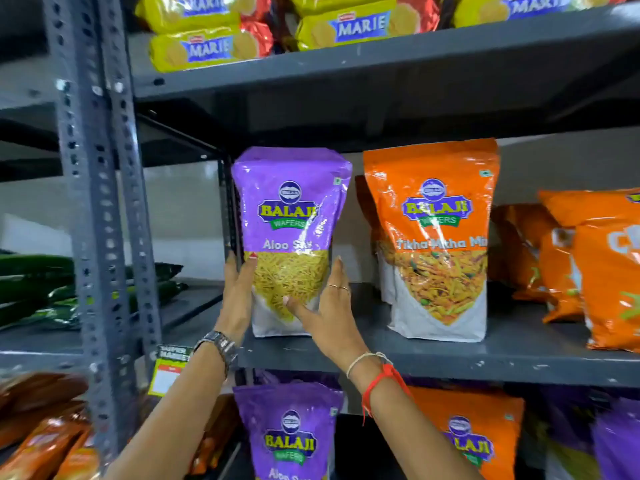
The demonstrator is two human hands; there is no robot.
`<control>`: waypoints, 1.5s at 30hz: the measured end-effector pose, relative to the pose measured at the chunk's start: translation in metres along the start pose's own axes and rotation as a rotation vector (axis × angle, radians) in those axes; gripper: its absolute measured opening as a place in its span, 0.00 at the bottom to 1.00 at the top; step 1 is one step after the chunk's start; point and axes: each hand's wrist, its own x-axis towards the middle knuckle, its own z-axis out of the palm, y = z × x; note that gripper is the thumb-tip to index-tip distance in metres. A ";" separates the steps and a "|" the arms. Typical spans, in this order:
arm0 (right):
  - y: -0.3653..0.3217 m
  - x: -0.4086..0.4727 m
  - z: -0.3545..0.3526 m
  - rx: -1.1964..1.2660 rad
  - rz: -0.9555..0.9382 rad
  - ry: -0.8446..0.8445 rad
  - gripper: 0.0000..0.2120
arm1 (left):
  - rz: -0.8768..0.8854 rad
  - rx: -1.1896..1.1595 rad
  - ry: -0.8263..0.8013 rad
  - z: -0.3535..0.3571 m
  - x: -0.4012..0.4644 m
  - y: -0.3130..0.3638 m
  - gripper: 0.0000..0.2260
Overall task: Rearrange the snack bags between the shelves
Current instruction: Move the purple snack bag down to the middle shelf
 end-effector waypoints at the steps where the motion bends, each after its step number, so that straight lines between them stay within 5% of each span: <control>1: -0.001 0.004 0.005 0.038 0.017 0.020 0.51 | -0.057 -0.076 -0.027 -0.001 0.003 -0.001 0.25; 6: 0.002 0.017 0.016 0.049 0.120 0.085 0.53 | -0.244 -0.192 -0.146 -0.005 0.007 -0.002 0.13; 13: 0.000 0.014 0.003 0.208 0.123 0.021 0.42 | -0.206 -0.224 -0.124 -0.009 -0.004 0.001 0.22; 18: -0.005 0.000 -0.012 0.278 0.109 -0.012 0.43 | -0.096 -0.204 -0.125 -0.008 -0.035 0.018 0.09; 30: -0.025 -0.093 -0.057 0.367 0.047 -0.129 0.45 | 0.014 -0.061 -0.020 -0.025 -0.161 0.067 0.20; 45: 0.111 -0.237 -0.052 0.401 0.363 -0.339 0.35 | -0.019 0.299 0.276 0.009 -0.315 -0.093 0.20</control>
